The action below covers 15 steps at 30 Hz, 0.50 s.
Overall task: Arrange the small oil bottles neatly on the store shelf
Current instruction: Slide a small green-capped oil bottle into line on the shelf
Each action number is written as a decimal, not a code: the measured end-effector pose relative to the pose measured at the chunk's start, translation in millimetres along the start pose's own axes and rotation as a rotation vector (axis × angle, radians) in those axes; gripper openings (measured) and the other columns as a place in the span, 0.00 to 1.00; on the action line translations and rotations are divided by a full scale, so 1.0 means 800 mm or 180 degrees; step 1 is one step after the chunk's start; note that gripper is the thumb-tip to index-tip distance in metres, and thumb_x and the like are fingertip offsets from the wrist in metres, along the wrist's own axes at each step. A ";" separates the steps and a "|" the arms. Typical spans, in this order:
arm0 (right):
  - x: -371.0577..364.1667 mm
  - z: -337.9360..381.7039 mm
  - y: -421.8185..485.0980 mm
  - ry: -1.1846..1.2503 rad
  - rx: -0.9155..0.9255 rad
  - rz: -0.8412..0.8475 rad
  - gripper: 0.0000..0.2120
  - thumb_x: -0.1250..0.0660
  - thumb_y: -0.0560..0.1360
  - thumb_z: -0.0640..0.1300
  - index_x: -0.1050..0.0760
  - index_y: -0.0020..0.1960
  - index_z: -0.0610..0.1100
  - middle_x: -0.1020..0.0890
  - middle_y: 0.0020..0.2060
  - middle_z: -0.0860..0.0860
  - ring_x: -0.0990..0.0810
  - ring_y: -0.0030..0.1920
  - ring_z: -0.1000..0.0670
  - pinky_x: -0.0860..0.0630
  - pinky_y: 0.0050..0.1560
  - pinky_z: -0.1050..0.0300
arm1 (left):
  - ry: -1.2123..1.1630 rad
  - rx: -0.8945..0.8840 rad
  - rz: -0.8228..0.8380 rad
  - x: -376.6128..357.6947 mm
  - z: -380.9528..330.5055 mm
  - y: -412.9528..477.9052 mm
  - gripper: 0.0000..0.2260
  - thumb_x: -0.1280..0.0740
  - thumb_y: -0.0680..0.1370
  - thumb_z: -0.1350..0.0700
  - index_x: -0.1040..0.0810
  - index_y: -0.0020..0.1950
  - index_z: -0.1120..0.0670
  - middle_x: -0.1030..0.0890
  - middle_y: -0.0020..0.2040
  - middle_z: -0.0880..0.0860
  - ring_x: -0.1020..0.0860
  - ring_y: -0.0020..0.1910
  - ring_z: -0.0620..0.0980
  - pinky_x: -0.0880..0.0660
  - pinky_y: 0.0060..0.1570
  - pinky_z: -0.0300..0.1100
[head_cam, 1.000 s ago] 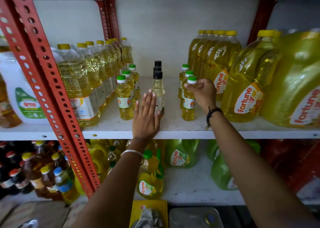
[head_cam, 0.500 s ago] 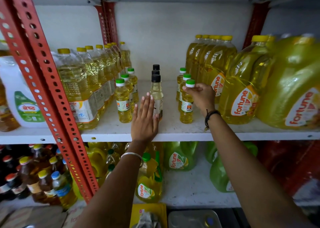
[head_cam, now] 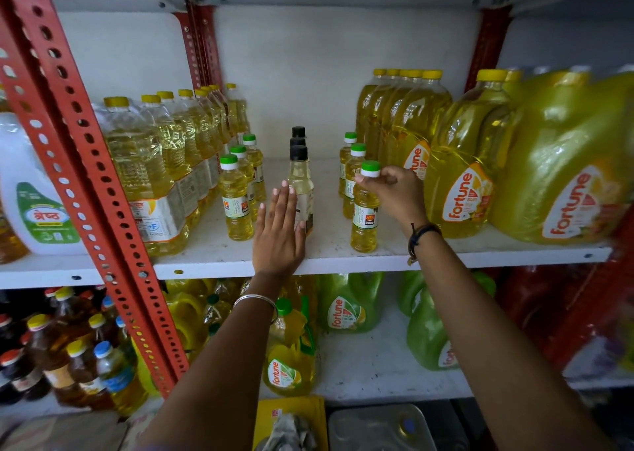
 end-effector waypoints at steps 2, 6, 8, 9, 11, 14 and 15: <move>0.003 0.001 -0.004 -0.0013 0.0025 0.0012 0.14 0.26 0.68 0.49 0.20 0.48 0.41 0.17 0.42 0.48 0.20 0.43 0.53 0.28 0.38 0.66 | -0.0008 0.0006 0.0011 0.000 0.000 0.000 0.26 0.54 0.82 0.48 0.46 0.79 0.58 0.48 0.79 0.54 0.51 0.78 0.50 0.54 0.75 0.49; 0.006 0.003 -0.007 -0.0003 0.0037 0.0062 0.14 0.26 0.68 0.49 0.20 0.49 0.41 0.17 0.42 0.48 0.20 0.44 0.53 0.28 0.38 0.66 | -0.0031 0.0014 0.0013 0.000 0.000 -0.001 0.26 0.53 0.82 0.49 0.46 0.79 0.58 0.48 0.79 0.54 0.51 0.78 0.50 0.55 0.75 0.49; 0.007 0.003 -0.006 -0.0038 0.0036 0.0140 0.14 0.26 0.68 0.49 0.20 0.48 0.41 0.16 0.43 0.47 0.19 0.45 0.52 0.27 0.40 0.64 | -0.0034 0.0021 0.0019 0.000 0.001 -0.001 0.26 0.53 0.82 0.49 0.47 0.79 0.58 0.48 0.79 0.54 0.51 0.78 0.50 0.54 0.75 0.50; 0.008 0.003 -0.005 -0.0072 0.0038 0.0181 0.14 0.25 0.67 0.49 0.19 0.48 0.41 0.16 0.44 0.47 0.19 0.46 0.51 0.25 0.42 0.63 | -0.0035 0.0016 0.0020 0.000 0.001 -0.001 0.26 0.53 0.82 0.49 0.47 0.79 0.58 0.48 0.79 0.54 0.51 0.78 0.50 0.54 0.75 0.50; 0.010 0.003 -0.002 -0.0153 0.0044 0.0246 0.15 0.26 0.67 0.50 0.19 0.48 0.41 0.15 0.45 0.46 0.19 0.46 0.51 0.25 0.43 0.63 | -0.0046 0.0006 0.0013 0.000 0.000 -0.001 0.26 0.53 0.82 0.49 0.46 0.79 0.58 0.48 0.79 0.54 0.51 0.78 0.50 0.55 0.75 0.49; 0.013 0.004 0.001 -0.0209 0.0064 0.0304 0.15 0.26 0.68 0.49 0.19 0.49 0.41 0.15 0.46 0.46 0.19 0.46 0.52 0.27 0.41 0.65 | -0.0054 0.0008 -0.0001 0.000 0.000 0.000 0.26 0.53 0.82 0.49 0.46 0.79 0.58 0.48 0.79 0.54 0.51 0.78 0.51 0.55 0.75 0.49; 0.014 0.004 0.002 -0.0209 0.0057 0.0310 0.15 0.26 0.68 0.49 0.19 0.50 0.42 0.15 0.46 0.46 0.19 0.46 0.52 0.27 0.41 0.65 | -0.0045 0.0008 -0.0003 0.000 0.000 -0.001 0.26 0.53 0.82 0.49 0.46 0.79 0.58 0.48 0.79 0.54 0.51 0.78 0.50 0.55 0.75 0.49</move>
Point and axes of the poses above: each hand's wrist, its own y-axis towards the middle knuckle, its own x-axis out of the back of the hand, z = x × y, the point moved 1 cm from there along y, towards the middle knuckle
